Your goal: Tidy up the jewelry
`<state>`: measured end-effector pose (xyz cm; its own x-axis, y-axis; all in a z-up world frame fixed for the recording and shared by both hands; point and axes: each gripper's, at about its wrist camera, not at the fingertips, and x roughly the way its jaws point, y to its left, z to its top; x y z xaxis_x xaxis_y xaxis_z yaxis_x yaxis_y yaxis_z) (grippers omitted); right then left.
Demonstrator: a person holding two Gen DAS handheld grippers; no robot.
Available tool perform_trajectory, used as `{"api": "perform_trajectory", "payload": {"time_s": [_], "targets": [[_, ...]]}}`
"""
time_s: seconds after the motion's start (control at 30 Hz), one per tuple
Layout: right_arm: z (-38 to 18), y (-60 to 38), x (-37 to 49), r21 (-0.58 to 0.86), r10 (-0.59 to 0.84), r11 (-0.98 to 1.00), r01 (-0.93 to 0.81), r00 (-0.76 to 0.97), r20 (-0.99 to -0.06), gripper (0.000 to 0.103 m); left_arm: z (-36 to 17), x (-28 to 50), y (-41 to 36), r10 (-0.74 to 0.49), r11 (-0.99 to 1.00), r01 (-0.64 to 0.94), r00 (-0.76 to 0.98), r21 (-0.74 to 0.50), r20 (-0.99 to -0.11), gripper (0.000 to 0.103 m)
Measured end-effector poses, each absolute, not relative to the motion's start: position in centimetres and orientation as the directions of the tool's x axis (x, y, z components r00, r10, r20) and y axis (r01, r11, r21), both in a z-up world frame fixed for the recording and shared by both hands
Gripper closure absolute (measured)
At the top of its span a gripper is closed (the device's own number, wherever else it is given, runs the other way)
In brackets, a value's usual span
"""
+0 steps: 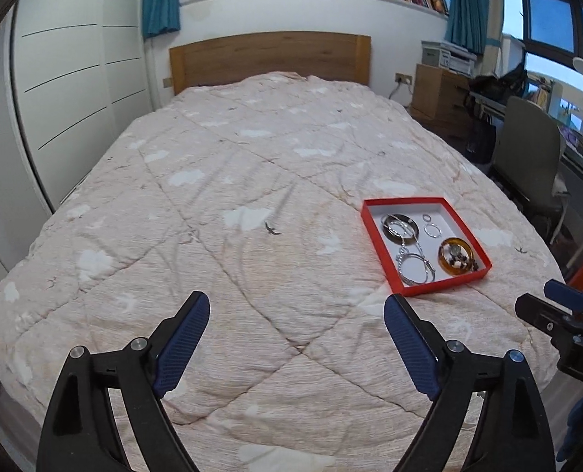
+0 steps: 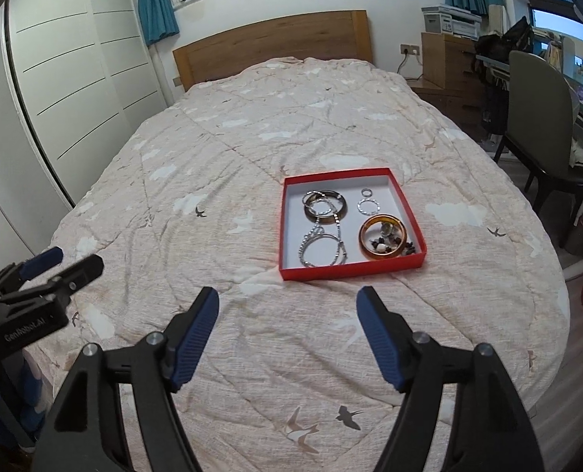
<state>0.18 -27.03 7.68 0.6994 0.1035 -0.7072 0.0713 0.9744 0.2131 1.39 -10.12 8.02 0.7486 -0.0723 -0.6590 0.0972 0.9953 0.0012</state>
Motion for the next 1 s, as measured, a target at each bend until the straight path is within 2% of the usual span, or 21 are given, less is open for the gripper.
{"api": "perform_trajectory", "payload": {"time_s": [0.3,1.0], "targets": [[7.2,-25.6,-0.2,0.193,0.099,0.979,0.062,0.688,-0.719,0.032,7.9,0.1,-7.4,-0.053,0.998,0.051,0.754,-0.022,-0.655,0.004],[5.4,-26.2,0.0,0.192,0.080,0.976,0.100,0.657,-0.750,0.032,6.7,0.3,-6.8,-0.054,0.999,0.042,0.733,-0.034,-0.678,0.001]]}}
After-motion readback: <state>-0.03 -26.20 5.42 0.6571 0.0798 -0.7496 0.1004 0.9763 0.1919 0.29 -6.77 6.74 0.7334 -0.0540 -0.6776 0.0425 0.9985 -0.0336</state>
